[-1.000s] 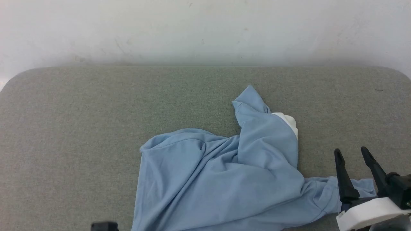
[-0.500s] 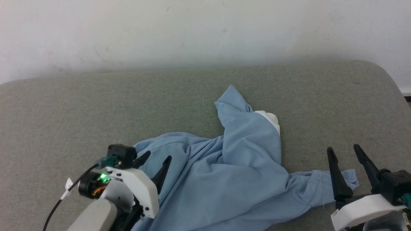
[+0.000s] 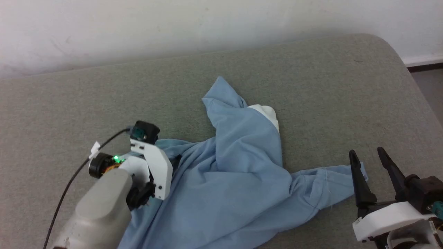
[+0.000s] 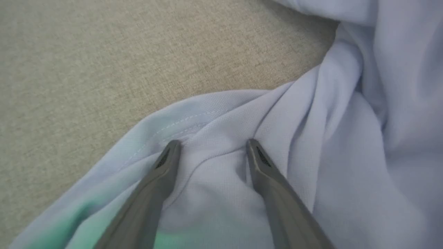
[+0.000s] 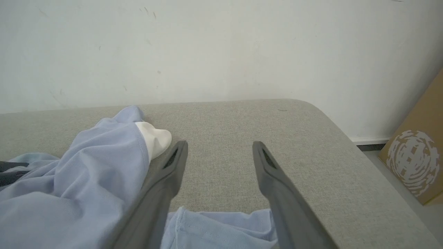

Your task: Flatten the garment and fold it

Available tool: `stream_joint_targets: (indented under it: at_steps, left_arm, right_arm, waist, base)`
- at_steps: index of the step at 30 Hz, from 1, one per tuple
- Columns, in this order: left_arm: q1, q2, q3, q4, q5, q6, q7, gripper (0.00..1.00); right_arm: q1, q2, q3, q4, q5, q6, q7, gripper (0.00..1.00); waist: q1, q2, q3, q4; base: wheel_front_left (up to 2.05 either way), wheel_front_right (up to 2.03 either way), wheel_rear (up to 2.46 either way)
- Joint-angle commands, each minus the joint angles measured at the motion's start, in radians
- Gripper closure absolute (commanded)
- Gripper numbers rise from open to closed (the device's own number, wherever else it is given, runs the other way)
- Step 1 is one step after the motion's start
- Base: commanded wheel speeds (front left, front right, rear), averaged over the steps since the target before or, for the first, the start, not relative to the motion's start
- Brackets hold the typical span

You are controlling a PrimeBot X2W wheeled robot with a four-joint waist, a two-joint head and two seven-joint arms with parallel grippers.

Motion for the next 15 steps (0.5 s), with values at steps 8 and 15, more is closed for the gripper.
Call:
stream_joint_targets:
  at_steps: [8, 15]
  left_arm:
    - [-0.043, -0.024, -0.065, 0.132, -0.039, -0.029, 0.24, 1.0]
    - [-0.008, 0.006, -0.029, 0.01, -0.076, -0.038, 0.076, 1.0]
  right_arm:
    - [-0.016, 0.002, -0.008, 0.034, 0.018, -0.001, -0.024, 0.0]
    - [-0.005, 0.002, -0.009, 0.046, 0.014, -0.001, -0.024, 0.0]
  waist:
    - [-0.0002, 0.0, 0.019, -0.02]
    - [-0.0002, 0.0, -0.021, 0.043]
  base:
    - [0.0, 0.0, 0.0]
    - [0.0, 0.0, 0.0]
